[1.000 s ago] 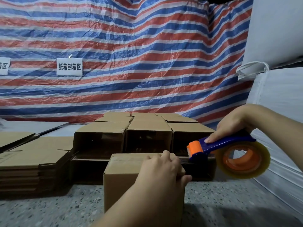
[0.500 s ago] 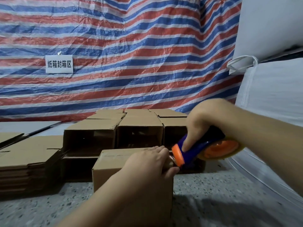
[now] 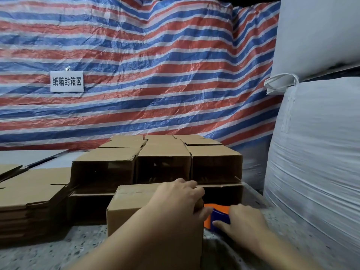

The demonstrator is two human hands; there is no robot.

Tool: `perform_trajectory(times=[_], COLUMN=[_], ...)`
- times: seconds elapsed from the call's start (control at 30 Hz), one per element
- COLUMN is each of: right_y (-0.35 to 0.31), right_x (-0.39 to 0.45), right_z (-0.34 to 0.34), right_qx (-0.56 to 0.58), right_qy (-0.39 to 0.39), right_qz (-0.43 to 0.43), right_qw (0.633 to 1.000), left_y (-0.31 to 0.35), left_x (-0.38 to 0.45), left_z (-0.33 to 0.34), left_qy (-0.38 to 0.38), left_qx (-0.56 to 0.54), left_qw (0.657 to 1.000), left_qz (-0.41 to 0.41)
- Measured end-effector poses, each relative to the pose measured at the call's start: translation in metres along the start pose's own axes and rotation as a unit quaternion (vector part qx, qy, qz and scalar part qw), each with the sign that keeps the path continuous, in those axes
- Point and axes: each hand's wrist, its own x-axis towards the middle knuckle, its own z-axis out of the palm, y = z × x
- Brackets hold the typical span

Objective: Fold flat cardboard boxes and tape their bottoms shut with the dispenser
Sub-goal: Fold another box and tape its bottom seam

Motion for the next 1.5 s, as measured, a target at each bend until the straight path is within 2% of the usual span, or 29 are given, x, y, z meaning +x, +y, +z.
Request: perform_trajectory(times=[0.07, 0.23, 0.4, 0.47, 0.53, 0.6, 0.67, 0.77, 0.87, 0.93, 1.1, 1.17, 1.27, 1.4, 1.5], right_y=[0.000, -0.001, -0.008, -0.013, -0.019, -0.026, -0.035, -0.044, -0.051, -0.061, -0.083, -0.087, -0.089, -0.092, -0.095], right_x=[-0.005, -0.011, -0.017, -0.019, -0.025, -0.033, -0.040, -0.047, -0.048, -0.050, -0.055, -0.044, -0.029, -0.012, -0.001], right_z=[0.014, 0.023, -0.003, -0.021, -0.036, -0.042, -0.040, -0.035, -0.025, -0.023, -0.039, -0.057, -0.075, -0.053, -0.033], right_qx=[0.014, 0.032, -0.034, -0.005, 0.088, 0.270, 0.449, 0.599, 0.631, 0.648, 0.633, 0.607, 0.556, 0.493, 0.436], right_qy=[0.014, 0.049, 0.017, 0.036, 0.088, 0.083, 0.016, -0.072, -0.068, -0.061, 0.027, 0.037, -0.024, -0.108, -0.135], right_qz=[0.008, 0.023, 0.042, 0.048, 0.007, -0.052, -0.124, -0.175, -0.201, -0.181, -0.080, -0.019, 0.067, 0.118, 0.149], right_qw=[1.000, 0.998, 0.998, 0.998, 0.992, 0.958, 0.885, 0.778, 0.746, 0.737, 0.769, 0.794, 0.828, 0.855, 0.877], left_y=[0.001, 0.005, 0.018, 0.014, 0.001, -0.019, -0.041, -0.066, -0.071, -0.065, -0.058, -0.066, -0.077, -0.081, -0.082], left_x=[0.003, 0.000, 0.010, 0.011, 0.006, -0.007, -0.029, -0.072, -0.111, -0.126, -0.119, -0.108, -0.094, -0.088, -0.088], left_z=[-0.003, -0.010, -0.020, -0.022, -0.028, -0.037, -0.040, -0.027, -0.001, 0.016, 0.026, 0.017, 0.004, 0.015, 0.034], left_qy=[-0.004, -0.016, -0.071, -0.090, -0.069, 0.009, 0.096, 0.185, 0.227, 0.229, 0.209, 0.195, 0.136, 0.054, 0.010], left_qx=[0.034, 0.041, 0.058, -0.004, -0.090, -0.118, -0.165, -0.279, -0.376, -0.438, -0.548, -0.554, -0.538, -0.502, -0.495], left_qw=[0.999, 0.999, 0.996, 0.995, 0.991, 0.989, 0.973, 0.914, 0.842, 0.804, 0.728, 0.717, 0.708, 0.698, 0.671], left_qz=[0.021, 0.023, -0.007, -0.041, -0.066, -0.084, -0.128, -0.229, -0.314, -0.330, -0.355, -0.375, -0.436, -0.508, -0.552])
